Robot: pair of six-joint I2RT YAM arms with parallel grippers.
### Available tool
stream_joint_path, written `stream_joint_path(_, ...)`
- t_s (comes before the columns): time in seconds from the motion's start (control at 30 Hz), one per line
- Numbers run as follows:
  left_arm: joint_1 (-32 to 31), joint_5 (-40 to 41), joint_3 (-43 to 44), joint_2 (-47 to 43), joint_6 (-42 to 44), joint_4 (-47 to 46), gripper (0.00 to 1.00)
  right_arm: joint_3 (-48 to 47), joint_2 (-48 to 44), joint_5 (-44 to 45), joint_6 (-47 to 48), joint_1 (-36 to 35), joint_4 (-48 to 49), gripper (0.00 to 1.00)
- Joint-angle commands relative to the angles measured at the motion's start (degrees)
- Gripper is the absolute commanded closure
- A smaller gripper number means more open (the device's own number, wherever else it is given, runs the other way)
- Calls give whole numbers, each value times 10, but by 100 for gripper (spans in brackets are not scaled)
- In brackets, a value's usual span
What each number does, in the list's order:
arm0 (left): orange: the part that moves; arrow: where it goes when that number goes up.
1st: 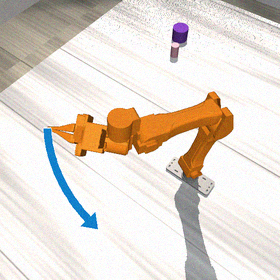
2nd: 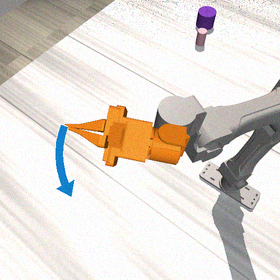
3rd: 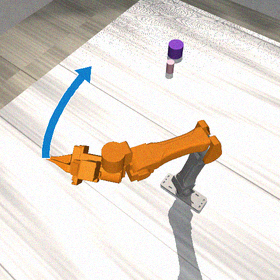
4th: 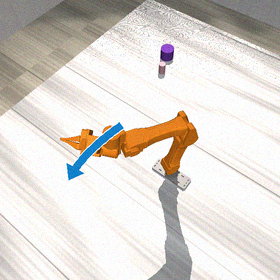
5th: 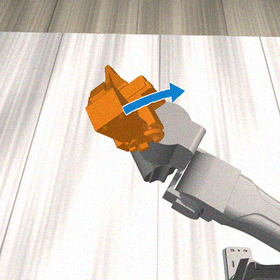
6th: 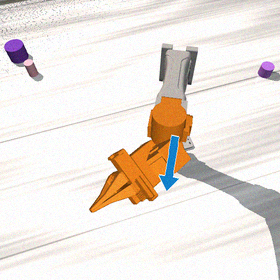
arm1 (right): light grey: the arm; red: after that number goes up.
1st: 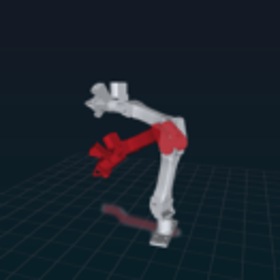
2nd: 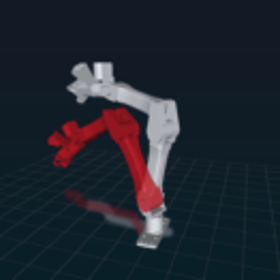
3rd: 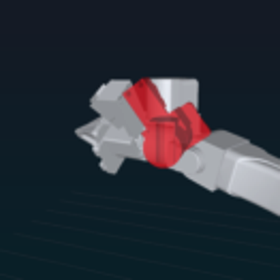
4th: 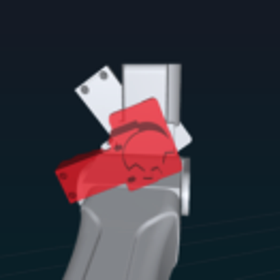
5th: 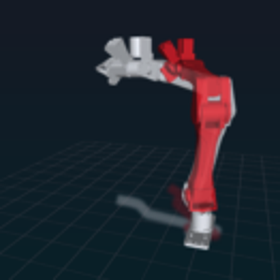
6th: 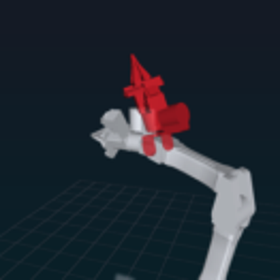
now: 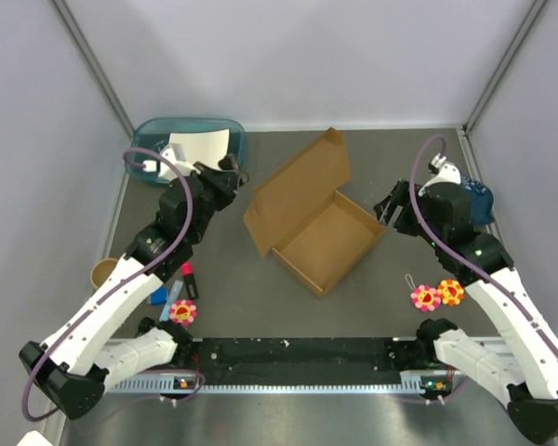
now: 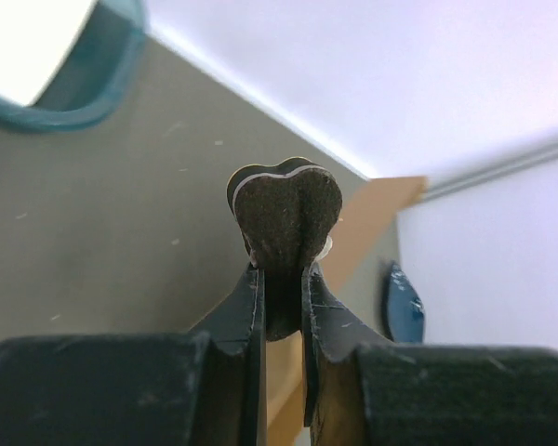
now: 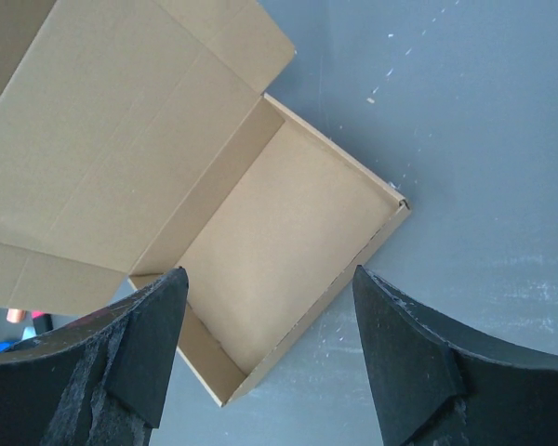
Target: Fold the paper box
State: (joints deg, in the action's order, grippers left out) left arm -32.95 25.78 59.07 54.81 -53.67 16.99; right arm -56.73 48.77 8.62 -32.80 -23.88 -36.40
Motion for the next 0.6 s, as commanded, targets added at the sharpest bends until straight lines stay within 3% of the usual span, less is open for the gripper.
stream_joint_path(0.0,-27,-96,31,25,81,-136,100,-30,-17,28,12,-6,-15,28)
stream_joint_path(0.2,-59,-219,25,38,128,-261,99,-31,-30,46,21,-6,-25,28)
stream_joint_path(0.23,-58,-297,14,40,128,-283,98,-33,-32,50,25,-6,-27,27)
stream_joint_path(0.33,-58,-429,-29,51,128,-421,94,-36,-40,62,33,-6,-32,27)
stream_joint_path(0.37,-59,-501,-41,64,99,-469,92,-37,-43,66,36,-6,-34,27)
stream_joint_path(0.47,-59,-609,-83,108,-2,-635,90,-37,-51,77,45,-5,-39,27)
stream_joint_path(0.57,-71,-661,-121,188,-132,-839,90,-37,-57,84,51,-6,-42,27)
